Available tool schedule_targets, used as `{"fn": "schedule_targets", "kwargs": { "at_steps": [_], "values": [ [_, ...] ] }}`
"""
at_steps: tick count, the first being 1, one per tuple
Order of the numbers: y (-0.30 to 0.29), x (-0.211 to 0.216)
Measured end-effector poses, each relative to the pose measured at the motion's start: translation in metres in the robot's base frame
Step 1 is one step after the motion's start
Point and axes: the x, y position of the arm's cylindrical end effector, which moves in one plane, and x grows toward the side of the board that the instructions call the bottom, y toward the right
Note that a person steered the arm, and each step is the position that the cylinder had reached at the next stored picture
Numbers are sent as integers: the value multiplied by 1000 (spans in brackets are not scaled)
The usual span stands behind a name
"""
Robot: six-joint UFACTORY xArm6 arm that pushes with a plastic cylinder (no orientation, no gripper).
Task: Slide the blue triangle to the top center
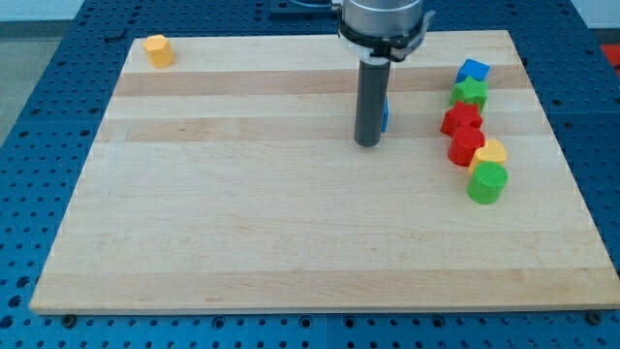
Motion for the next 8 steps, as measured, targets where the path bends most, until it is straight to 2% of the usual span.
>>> {"fn": "schedule_targets", "kwargs": {
  "at_steps": [2,5,6,8],
  "values": [
    [32,-15],
    [-25,-74],
    [-28,-88],
    [-13,-76]
  ]
}}
